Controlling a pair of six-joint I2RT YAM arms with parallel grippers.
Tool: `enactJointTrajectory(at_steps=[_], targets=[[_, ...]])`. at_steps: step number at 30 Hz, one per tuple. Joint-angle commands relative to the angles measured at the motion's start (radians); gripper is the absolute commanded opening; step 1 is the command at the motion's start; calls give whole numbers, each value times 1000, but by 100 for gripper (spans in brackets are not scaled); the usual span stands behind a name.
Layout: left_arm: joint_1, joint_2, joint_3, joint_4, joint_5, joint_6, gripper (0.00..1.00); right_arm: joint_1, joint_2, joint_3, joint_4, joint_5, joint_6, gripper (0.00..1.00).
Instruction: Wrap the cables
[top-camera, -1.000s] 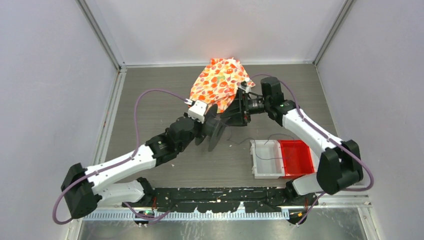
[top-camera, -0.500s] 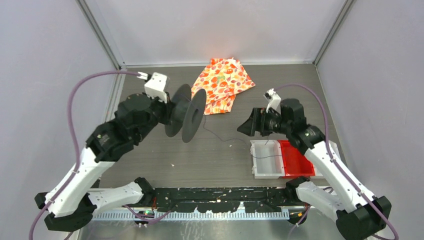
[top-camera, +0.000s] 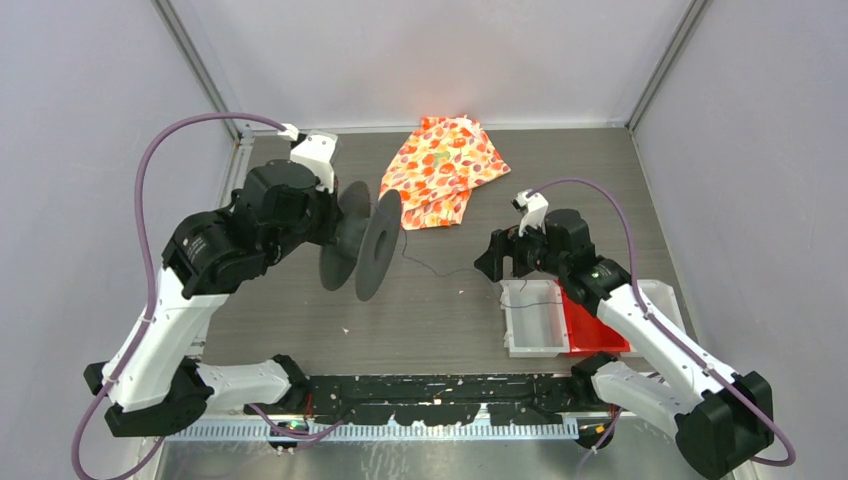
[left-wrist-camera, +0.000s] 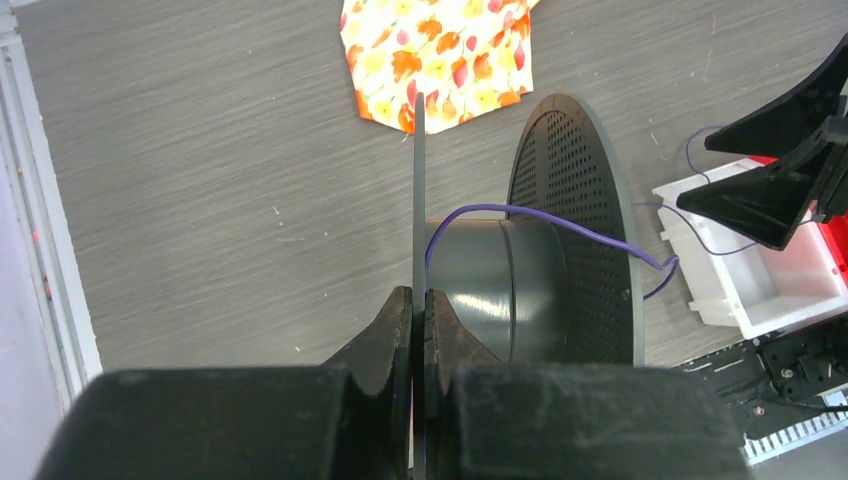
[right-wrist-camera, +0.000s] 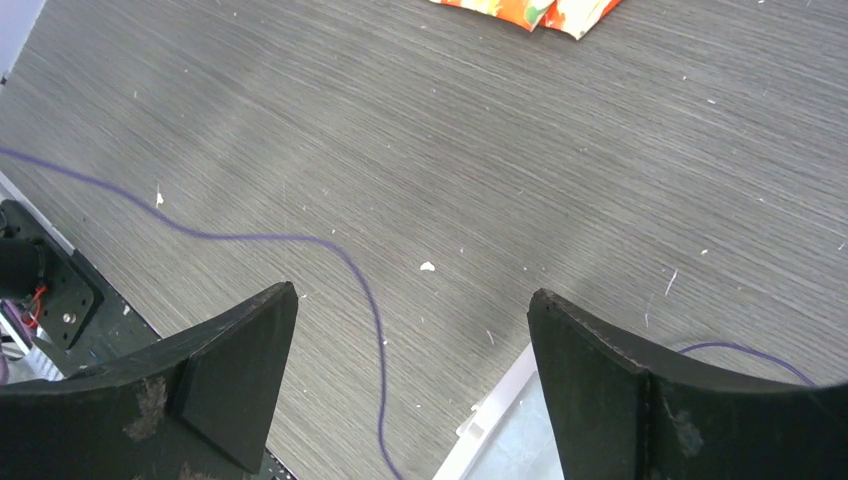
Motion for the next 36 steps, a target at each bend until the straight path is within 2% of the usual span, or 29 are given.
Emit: enactJointTrajectory(at_steps=[1, 6, 13, 19, 24, 25, 27, 28, 33, 36], targets=[[3, -12, 27, 39, 2, -19, 0, 3, -21, 37, -4, -50, 1, 90], [8, -8, 42, 46, -4, -8, 0, 5, 8, 40, -101, -100, 59, 88], [11, -12, 56, 64, 0, 3, 0, 18, 67, -5, -64, -88, 136, 83], [11, -13, 58, 84, 4, 10, 0, 68, 98, 2, -99, -72, 99, 72], [12, -18, 59, 89, 10, 11, 0, 82, 123, 6, -93, -69, 104, 50], [12, -20, 59, 91, 13, 11, 0, 82, 126, 11, -94, -67, 103, 39], [12, -25, 57, 91, 13, 12, 0, 81, 129, 36, -105, -54, 99, 10], [12, -27, 54, 91, 13, 14, 0, 81, 127, 71, -126, -34, 97, 2], [14, -45, 19, 82, 23, 9, 0, 79, 95, 277, -221, 160, 105, 1], [14, -63, -8, 84, 40, 3, 0, 21, 107, 381, -228, 232, 137, 0]])
